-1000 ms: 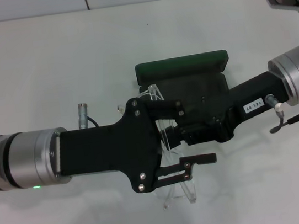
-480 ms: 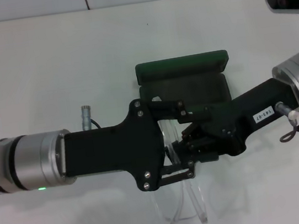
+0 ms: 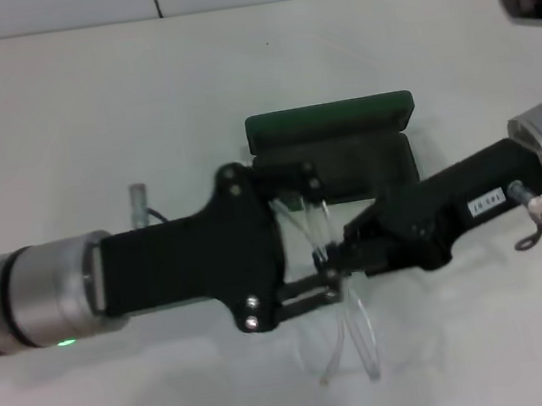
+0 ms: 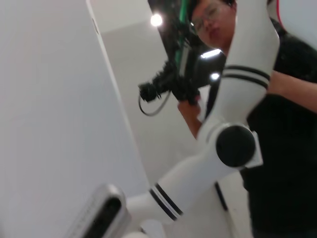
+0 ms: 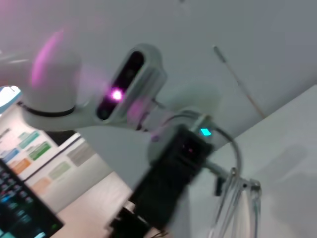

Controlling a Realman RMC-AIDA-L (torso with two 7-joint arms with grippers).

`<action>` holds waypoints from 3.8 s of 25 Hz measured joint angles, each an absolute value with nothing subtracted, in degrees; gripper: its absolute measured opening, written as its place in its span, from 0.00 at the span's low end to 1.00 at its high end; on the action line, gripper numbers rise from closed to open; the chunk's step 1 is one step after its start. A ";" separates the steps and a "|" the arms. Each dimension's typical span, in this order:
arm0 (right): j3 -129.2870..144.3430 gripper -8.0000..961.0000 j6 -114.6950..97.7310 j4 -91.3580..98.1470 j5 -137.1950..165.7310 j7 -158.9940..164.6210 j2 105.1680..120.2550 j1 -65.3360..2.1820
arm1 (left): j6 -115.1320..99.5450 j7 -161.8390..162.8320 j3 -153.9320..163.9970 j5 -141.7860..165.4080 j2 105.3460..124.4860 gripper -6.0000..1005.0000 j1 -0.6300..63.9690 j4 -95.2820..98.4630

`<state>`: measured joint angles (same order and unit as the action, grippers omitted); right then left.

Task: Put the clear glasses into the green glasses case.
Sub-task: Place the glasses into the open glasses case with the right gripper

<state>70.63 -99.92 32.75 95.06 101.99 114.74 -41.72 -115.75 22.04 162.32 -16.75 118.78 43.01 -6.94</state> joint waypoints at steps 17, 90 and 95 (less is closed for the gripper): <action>72.13 0.06 -93.66 70.57 127.62 127.04 115.47 -47.42 | -116.01 22.06 162.23 -45.94 117.28 0.46 27.82 -5.55; 135.51 0.09 -63.79 67.62 162.48 159.69 116.19 -59.33 | -113.28 22.50 162.68 -51.24 118.74 0.46 25.40 -6.43; 135.90 0.09 -63.19 67.43 162.53 159.75 116.19 -59.18 | -113.28 22.50 162.70 -51.23 118.84 0.46 25.41 -6.41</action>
